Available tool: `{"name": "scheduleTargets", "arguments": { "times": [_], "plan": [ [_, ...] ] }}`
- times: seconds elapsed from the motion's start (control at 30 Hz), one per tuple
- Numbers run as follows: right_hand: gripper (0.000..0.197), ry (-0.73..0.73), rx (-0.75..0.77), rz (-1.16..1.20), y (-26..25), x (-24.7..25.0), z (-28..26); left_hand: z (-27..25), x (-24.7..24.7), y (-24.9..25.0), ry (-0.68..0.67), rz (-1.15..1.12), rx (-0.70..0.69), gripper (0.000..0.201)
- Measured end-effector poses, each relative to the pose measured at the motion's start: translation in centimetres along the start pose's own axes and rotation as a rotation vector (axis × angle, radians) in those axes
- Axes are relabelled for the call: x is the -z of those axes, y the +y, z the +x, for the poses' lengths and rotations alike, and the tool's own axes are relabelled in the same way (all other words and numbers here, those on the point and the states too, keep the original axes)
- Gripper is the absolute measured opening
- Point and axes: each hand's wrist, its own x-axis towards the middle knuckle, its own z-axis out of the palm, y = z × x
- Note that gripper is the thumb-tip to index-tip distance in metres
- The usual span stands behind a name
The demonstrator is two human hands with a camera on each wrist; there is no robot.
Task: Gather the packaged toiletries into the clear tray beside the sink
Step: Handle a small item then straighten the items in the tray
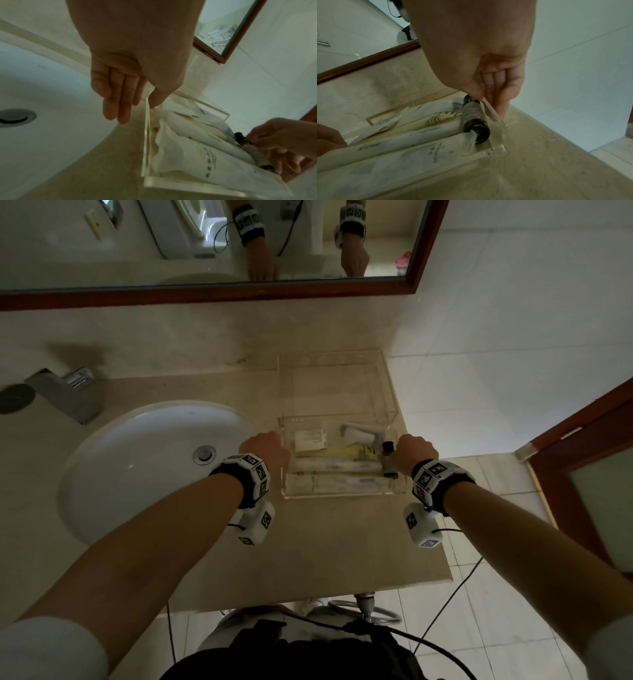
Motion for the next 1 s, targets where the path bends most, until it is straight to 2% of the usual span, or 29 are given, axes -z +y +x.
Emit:
{"name": "scheduleTargets", "arguments": {
  "times": [0.07, 0.17, 0.33, 0.5, 0.87, 1.0],
  "plan": [
    [0.018, -0.014, -0.003, 0.011, 0.0, 0.1, 0.0, 0.2, -0.3, 0.0, -0.049, -0.120, 0.009, 0.021],
    [0.016, -0.035, -0.001, 0.023, -0.1, 0.1, 0.0, 0.1, -0.3, 0.5, -0.047, -0.199, 0.009, 0.021],
    [0.014, -0.021, -0.002, 0.031, -0.3, 0.3, 0.0, 0.0, -0.6, 0.5, 0.011, -0.182, 0.000, 0.029],
    [0.013, -0.010, -0.007, 0.047, -0.3, 0.3, 0.2, 0.1, -0.2, 0.8, 0.044, -0.184, 0.007, 0.028],
    [0.013, -0.002, -0.008, 0.049, -0.5, 0.5, 1.5, 1.2, 0.2, 0.9, 0.018, -0.199, 0.009, 0.025],
    [0.020, -0.002, -0.005, 0.045, -0.5, 0.6, 2.1, 1.7, 0.1, 0.7, 0.024, -0.218, 0.011, 0.024]
  ]
}}
